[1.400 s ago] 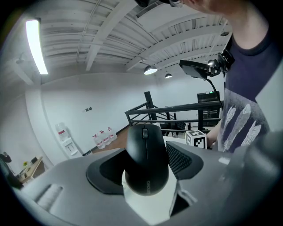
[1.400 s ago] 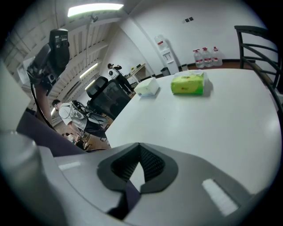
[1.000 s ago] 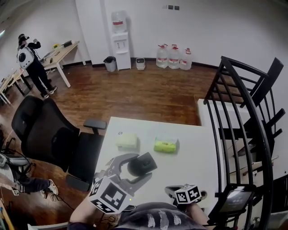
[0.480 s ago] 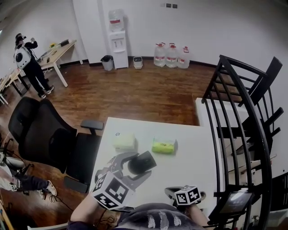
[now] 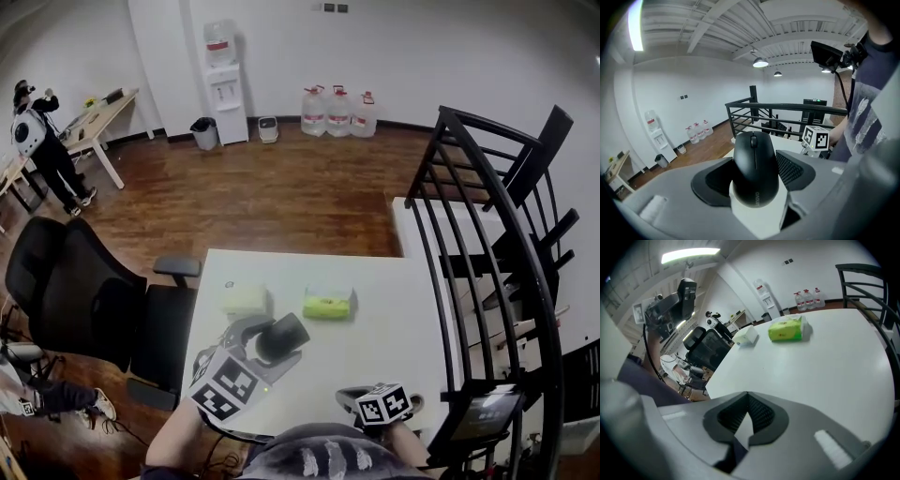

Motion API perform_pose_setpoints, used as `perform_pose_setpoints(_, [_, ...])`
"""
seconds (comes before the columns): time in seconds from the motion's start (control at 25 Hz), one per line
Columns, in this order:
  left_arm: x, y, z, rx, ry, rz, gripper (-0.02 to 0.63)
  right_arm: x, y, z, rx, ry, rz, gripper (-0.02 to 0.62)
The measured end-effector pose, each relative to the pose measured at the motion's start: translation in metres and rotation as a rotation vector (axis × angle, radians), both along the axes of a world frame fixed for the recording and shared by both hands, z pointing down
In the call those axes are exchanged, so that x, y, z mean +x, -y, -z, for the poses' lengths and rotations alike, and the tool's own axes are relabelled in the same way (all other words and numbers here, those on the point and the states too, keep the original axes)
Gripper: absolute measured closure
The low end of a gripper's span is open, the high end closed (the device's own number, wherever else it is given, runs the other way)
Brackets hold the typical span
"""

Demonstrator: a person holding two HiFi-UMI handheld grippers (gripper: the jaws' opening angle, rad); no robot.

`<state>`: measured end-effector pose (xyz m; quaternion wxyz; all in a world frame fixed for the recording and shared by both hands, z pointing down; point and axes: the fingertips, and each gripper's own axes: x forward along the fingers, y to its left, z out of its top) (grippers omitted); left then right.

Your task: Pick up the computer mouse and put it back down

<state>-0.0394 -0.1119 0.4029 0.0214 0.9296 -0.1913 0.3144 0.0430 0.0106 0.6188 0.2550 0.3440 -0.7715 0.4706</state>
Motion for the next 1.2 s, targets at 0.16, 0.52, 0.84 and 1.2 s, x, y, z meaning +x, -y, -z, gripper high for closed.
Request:
perform_pose_setpoints(0.16, [-0.003,0.012,-0.013,-0.03,0.02,0.019,0.301,0.0,0.003,-0.002,-0.001,-0.005,0.0,0.592])
perform_pose_setpoints(0.52, [-0.009,0.03,-0.029,-0.085,0.05,0.085,0.301,0.001,0.008,0.005,-0.02,-0.006,0.02,0.592])
perform_pose_setpoints(0.84, [-0.011,0.043,-0.068,-0.149,0.088,0.119,0.301,0.003,0.016,0.005,-0.012,-0.016,0.015,0.592])
perform_pose_setpoints(1.2, [-0.009,0.054,-0.136,-0.252,0.198,0.167,0.302,0.011,0.01,-0.002,-0.037,-0.005,0.006,0.592])
